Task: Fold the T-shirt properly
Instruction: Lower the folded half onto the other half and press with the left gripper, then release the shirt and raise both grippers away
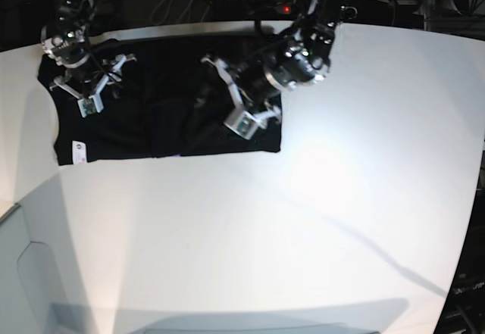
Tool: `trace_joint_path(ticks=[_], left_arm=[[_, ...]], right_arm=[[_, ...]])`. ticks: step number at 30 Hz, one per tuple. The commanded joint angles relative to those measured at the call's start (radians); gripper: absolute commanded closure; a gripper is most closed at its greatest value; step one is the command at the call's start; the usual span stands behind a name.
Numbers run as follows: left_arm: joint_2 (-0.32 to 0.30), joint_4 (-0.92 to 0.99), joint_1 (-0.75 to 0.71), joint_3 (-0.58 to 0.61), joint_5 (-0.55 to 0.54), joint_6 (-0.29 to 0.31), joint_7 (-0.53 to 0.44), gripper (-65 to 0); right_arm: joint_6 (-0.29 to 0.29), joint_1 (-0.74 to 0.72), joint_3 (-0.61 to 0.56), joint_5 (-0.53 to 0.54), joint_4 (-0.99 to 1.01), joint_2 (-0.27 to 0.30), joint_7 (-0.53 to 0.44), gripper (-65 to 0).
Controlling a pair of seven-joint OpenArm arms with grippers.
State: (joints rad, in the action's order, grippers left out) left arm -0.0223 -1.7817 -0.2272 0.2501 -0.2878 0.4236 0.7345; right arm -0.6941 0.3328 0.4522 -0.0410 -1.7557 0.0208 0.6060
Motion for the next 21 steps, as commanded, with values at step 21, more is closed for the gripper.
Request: trace_joint_path(ticks=[21], left_arm=[[0.084, 0.148, 0.239, 0.42, -0.012, 0.008, -0.016, -40.4]], right_arm=[[-0.004, -0.057, 0.132, 0.01, -0.223, -0.014, -0.014, -32.5]])
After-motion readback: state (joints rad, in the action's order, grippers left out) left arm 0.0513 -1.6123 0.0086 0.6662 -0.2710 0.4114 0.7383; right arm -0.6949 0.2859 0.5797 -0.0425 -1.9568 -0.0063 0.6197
